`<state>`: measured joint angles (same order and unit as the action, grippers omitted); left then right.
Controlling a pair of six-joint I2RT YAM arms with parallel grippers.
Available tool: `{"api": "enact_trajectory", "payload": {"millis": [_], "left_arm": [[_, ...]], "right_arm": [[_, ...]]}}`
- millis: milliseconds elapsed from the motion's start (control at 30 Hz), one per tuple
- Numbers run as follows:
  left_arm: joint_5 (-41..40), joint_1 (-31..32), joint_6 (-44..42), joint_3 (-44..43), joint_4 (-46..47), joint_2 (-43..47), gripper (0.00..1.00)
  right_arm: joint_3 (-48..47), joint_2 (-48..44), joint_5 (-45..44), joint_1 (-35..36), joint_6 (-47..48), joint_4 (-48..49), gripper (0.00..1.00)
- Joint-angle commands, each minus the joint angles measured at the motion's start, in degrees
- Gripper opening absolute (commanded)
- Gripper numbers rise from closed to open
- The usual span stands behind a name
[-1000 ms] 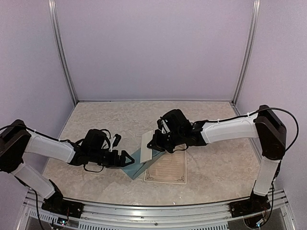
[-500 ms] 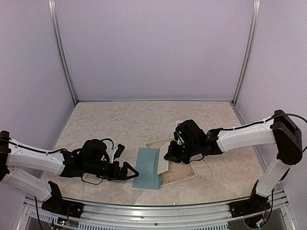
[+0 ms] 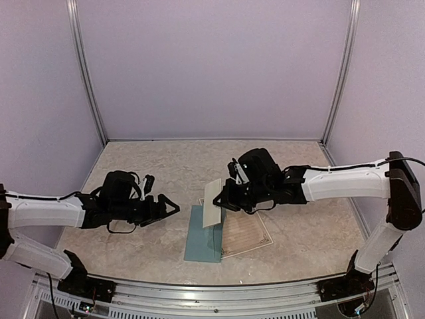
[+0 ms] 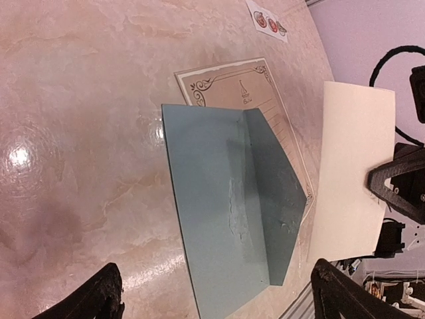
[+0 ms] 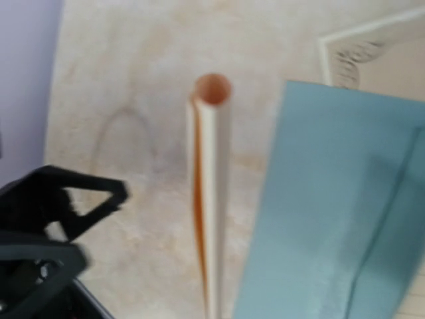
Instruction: Place the letter into the envelope and seal it
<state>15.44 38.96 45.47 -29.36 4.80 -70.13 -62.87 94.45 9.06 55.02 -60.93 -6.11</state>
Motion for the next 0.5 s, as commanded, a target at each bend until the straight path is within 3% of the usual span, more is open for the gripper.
{"api": "enact_trajectory", "payload": {"millis": [0,467], "left_arm": [[-0.21,-0.38,-2.15,-2.26,0.46,-4.28,0.9],[2.08,0.97,-2.6,-2.98,5.77,-14.12,0.65]], "right_arm": [[-0.32,1.59,0.49,0.65,0.4,1.29,0.0],[7.02,5.2,2.84,-1.48,-3.38,4.22,0.0]]}}
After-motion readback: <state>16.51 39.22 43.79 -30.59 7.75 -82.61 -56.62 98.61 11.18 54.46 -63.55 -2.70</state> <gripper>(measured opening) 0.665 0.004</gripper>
